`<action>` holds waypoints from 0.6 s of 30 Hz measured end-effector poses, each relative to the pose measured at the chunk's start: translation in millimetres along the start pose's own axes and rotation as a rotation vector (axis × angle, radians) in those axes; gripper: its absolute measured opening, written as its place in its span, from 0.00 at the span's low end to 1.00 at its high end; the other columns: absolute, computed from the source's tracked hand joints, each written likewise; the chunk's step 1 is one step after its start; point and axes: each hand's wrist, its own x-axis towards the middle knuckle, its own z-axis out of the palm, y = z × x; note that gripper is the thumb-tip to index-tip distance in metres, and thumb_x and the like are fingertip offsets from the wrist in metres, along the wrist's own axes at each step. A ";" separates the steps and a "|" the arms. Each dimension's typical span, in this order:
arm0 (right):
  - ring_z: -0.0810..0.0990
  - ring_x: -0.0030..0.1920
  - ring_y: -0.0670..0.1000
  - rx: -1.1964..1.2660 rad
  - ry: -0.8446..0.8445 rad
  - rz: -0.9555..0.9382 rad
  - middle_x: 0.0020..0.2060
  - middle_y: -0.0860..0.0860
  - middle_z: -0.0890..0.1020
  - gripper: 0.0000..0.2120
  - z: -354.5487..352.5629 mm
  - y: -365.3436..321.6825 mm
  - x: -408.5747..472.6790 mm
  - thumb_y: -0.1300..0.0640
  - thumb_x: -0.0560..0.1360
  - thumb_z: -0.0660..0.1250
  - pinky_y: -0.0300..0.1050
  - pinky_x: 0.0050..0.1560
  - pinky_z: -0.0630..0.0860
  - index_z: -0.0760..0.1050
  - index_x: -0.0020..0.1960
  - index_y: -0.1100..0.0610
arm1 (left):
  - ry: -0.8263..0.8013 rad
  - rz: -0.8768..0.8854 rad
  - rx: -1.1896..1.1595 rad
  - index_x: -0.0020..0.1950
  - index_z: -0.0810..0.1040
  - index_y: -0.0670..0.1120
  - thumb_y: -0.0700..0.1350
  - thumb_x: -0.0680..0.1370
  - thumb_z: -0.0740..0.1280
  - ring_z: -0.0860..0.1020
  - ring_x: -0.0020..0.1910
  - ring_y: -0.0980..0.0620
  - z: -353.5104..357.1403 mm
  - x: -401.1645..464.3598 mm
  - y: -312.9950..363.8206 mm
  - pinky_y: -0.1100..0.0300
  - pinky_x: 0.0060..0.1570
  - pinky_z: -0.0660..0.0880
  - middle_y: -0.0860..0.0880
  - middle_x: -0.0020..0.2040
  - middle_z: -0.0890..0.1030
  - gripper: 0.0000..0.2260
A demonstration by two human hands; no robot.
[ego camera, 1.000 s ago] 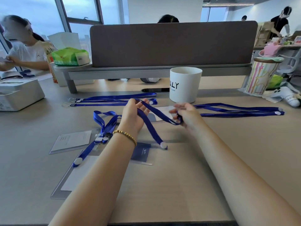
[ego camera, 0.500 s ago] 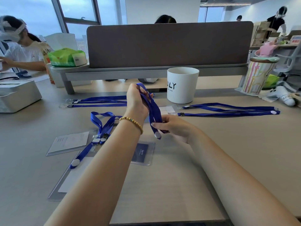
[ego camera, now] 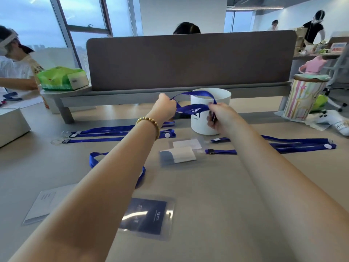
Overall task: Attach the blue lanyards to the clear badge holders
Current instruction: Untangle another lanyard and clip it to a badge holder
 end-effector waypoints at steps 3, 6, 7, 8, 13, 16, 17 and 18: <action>0.65 0.30 0.46 -0.153 0.119 -0.095 0.32 0.50 0.66 0.09 1.8 -22.4 40.0 0.60 0.81 0.52 0.35 0.25 0.63 0.67 0.44 0.54 | -0.043 0.084 -0.026 0.57 0.63 0.44 0.36 0.78 0.54 0.72 0.32 0.51 20.2 22.7 21.3 0.59 0.31 0.75 0.46 0.39 0.70 0.08; 0.68 0.36 0.50 -0.442 0.221 -0.274 0.38 0.51 0.71 0.06 1.8 -38.0 74.0 0.62 0.79 0.53 0.38 0.35 0.64 0.66 0.47 0.55 | -0.109 0.117 -0.082 0.53 0.63 0.44 0.36 0.78 0.55 0.77 0.46 0.47 33.6 49.7 40.3 0.56 0.41 0.80 0.44 0.48 0.73 0.06; 0.69 0.41 0.51 -0.508 0.254 -0.319 0.44 0.52 0.72 0.06 1.0 -41.0 82.9 0.62 0.79 0.53 0.38 0.40 0.66 0.66 0.46 0.54 | -0.124 0.135 -0.069 0.53 0.64 0.44 0.36 0.77 0.57 0.77 0.50 0.46 37.0 57.2 45.0 0.54 0.45 0.80 0.43 0.51 0.74 0.07; 0.70 0.44 0.52 -0.565 0.279 -0.350 0.50 0.54 0.72 0.06 -0.7 -43.2 91.0 0.62 0.78 0.54 0.40 0.45 0.67 0.67 0.46 0.53 | -0.126 0.172 -0.037 0.54 0.64 0.43 0.37 0.77 0.58 0.77 0.51 0.45 40.9 65.0 48.2 0.54 0.48 0.79 0.43 0.52 0.74 0.07; 0.71 0.48 0.59 -0.995 0.272 -0.315 0.59 0.61 0.71 0.12 -17.5 -48.9 119.2 0.62 0.78 0.56 0.48 0.50 0.68 0.71 0.58 0.64 | -0.141 0.337 0.177 0.64 0.61 0.42 0.42 0.79 0.57 0.73 0.40 0.50 63.4 85.5 56.5 0.63 0.35 0.70 0.44 0.48 0.73 0.14; 0.68 0.43 0.57 -1.276 0.163 -0.212 0.38 0.56 0.72 0.07 -24.3 -51.1 126.0 0.57 0.75 0.62 0.45 0.38 0.65 0.69 0.39 0.59 | -0.210 0.355 0.502 0.60 0.67 0.45 0.55 0.75 0.60 0.76 0.48 0.44 74.8 97.4 49.0 0.52 0.49 0.75 0.46 0.50 0.76 0.19; 0.69 0.42 0.57 -1.305 0.113 -0.187 0.37 0.54 0.72 0.08 -25.1 -52.3 128.0 0.56 0.74 0.64 0.44 0.39 0.66 0.68 0.40 0.59 | -0.249 0.336 0.580 0.58 0.69 0.46 0.62 0.71 0.61 0.76 0.51 0.43 75.9 99.3 47.1 0.49 0.54 0.75 0.46 0.51 0.76 0.24; 0.71 0.43 0.57 -1.307 0.059 -0.170 0.40 0.54 0.74 0.09 -25.0 -54.1 128.9 0.54 0.73 0.67 0.45 0.41 0.67 0.70 0.45 0.58 | -0.262 0.329 0.613 0.58 0.70 0.47 0.66 0.67 0.63 0.75 0.52 0.43 76.4 102.4 45.3 0.47 0.56 0.74 0.46 0.53 0.76 0.28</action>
